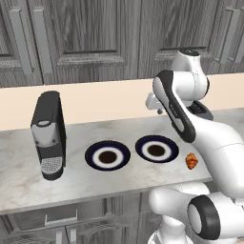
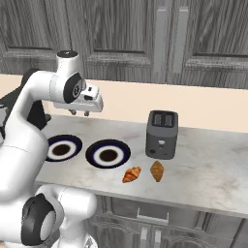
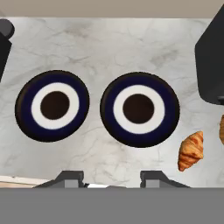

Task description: Place the pastries on the plates.

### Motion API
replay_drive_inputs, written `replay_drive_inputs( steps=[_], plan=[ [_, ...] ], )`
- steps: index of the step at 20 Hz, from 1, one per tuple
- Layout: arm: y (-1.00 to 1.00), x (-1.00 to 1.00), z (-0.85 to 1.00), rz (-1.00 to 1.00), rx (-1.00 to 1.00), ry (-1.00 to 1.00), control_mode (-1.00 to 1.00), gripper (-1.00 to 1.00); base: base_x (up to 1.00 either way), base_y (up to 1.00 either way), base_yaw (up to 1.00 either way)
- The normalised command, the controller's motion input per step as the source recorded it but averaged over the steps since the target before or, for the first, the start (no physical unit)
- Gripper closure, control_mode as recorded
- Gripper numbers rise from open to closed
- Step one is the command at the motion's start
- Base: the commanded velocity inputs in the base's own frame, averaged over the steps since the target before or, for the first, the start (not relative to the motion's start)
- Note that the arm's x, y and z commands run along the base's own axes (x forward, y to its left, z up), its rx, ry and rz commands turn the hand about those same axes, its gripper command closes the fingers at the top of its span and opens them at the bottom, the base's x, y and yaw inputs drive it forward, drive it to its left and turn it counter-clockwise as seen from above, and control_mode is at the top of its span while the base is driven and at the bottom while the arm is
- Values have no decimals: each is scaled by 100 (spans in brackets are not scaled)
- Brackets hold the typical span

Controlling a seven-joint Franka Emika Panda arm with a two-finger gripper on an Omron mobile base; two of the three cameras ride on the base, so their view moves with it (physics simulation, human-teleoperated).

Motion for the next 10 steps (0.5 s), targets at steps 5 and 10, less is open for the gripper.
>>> replay_drive_inputs(
  steps=[5,10],
  plan=[
    [0,-28,-4,0,-2,0,-100,-100,0,0,0],
    [-22,-52,-29,-2,-1,0,-100,-100,0,0,0]
  ],
)
